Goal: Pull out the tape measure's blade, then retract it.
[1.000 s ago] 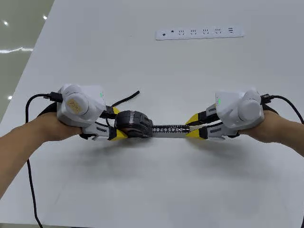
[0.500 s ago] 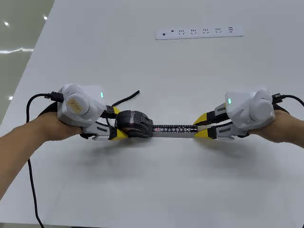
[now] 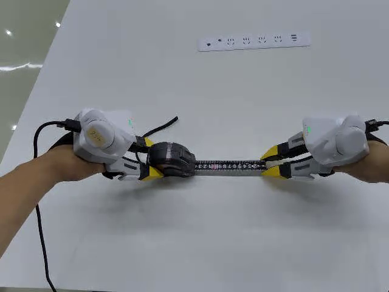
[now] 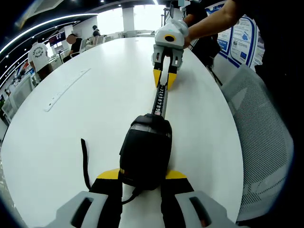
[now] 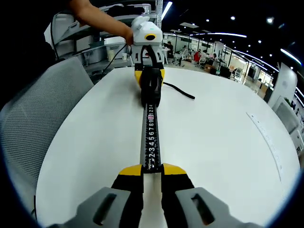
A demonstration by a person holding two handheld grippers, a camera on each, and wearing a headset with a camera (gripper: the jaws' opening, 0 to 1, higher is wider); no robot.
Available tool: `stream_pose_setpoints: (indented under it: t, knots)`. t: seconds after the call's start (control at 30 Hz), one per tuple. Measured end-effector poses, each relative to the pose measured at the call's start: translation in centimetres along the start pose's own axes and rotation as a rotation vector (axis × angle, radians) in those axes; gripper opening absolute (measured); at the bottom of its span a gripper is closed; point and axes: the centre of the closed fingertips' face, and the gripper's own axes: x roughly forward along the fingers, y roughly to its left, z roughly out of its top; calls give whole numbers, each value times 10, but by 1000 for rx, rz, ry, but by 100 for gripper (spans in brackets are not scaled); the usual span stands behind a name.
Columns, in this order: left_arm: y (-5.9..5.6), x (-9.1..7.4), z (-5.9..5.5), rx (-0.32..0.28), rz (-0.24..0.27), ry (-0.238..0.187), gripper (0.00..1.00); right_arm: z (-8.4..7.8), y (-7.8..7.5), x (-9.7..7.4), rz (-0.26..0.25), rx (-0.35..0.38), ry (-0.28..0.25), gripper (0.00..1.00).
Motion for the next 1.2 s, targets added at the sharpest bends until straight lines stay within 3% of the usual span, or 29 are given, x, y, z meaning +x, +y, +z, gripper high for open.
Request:
stream_pose_setpoints:
  t: [1.2]
  knots:
    - [-1, 1, 0, 3, -1, 15, 28, -50, -3, -51, -36, 22, 65, 11]
